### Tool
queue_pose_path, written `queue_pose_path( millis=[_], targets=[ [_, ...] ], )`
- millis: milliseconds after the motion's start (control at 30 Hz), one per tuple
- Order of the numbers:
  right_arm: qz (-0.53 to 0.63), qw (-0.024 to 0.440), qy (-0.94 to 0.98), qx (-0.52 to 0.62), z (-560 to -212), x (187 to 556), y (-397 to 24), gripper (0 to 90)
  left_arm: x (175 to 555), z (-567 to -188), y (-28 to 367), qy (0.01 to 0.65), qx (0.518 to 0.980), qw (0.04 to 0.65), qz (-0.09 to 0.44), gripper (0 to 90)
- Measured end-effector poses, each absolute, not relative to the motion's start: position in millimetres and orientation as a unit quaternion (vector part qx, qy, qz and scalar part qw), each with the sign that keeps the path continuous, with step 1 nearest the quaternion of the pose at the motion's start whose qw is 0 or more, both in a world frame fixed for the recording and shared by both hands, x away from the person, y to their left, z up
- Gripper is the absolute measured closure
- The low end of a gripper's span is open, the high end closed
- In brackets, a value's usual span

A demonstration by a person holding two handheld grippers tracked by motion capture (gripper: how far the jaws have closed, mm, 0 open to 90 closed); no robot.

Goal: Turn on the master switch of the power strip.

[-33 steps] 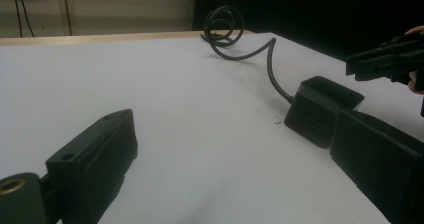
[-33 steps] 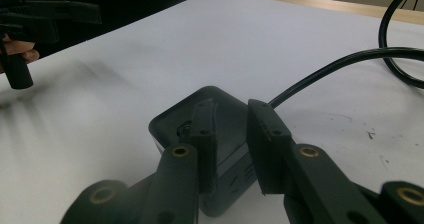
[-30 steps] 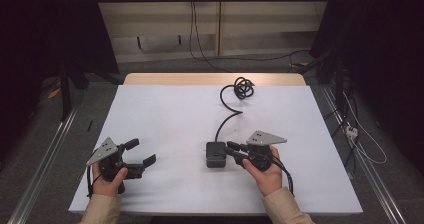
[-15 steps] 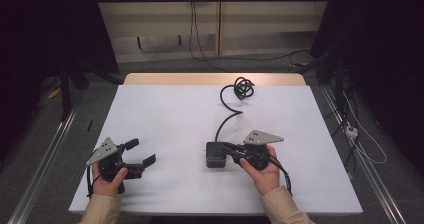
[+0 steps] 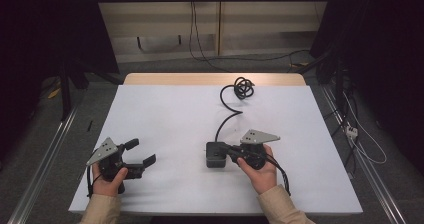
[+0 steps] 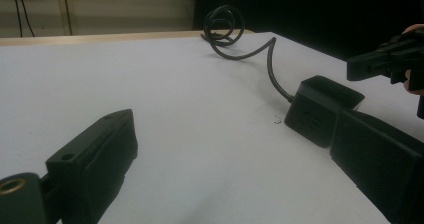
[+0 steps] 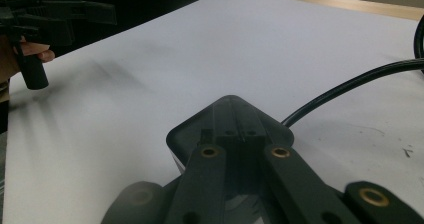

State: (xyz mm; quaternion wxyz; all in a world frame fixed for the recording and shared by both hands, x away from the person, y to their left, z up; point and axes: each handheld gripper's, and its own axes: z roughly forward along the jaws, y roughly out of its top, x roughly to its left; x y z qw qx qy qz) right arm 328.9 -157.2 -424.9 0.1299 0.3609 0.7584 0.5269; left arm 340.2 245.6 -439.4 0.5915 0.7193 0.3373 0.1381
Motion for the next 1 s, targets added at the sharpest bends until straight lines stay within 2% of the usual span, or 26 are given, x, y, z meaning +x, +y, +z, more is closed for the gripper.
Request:
queue_pose_path(
  millis=[1000],
  targets=[
    [0.524, 0.122, 0.769, 0.346, -428.0, 327.8, -148.0, 90.0, 340.6, -439.9, 244.7, 0.334, 0.721, 0.591, 0.14, 4.5]
  ],
)
